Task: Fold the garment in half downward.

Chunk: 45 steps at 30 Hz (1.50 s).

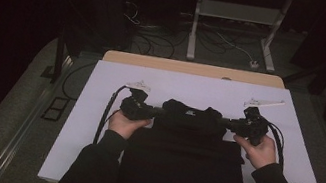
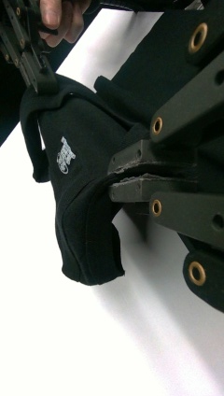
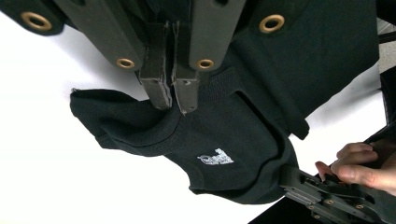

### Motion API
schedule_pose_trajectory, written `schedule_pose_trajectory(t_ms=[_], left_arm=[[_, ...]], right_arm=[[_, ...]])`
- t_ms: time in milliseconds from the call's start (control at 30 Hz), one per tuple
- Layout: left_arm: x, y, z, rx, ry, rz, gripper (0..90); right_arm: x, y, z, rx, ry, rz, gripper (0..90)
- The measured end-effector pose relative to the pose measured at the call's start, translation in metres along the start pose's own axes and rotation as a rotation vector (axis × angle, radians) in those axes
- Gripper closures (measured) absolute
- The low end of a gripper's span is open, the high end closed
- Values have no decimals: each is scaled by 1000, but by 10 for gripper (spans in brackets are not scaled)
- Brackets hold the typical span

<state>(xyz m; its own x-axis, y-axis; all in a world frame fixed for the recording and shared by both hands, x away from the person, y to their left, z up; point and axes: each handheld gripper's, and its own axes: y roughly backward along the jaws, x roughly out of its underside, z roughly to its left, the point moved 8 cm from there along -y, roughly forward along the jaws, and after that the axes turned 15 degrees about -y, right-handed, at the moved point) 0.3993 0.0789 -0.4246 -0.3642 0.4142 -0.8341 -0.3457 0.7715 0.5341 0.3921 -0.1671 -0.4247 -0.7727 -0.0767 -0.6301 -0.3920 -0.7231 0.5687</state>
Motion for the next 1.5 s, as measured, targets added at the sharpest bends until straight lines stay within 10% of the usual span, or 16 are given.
schedule_pose_trajectory(t_ms=[1500], left_arm=[[44, 17, -50, 24, -15, 74, 842]], right_arm=[[59, 7, 36, -22, 28, 79, 854]])
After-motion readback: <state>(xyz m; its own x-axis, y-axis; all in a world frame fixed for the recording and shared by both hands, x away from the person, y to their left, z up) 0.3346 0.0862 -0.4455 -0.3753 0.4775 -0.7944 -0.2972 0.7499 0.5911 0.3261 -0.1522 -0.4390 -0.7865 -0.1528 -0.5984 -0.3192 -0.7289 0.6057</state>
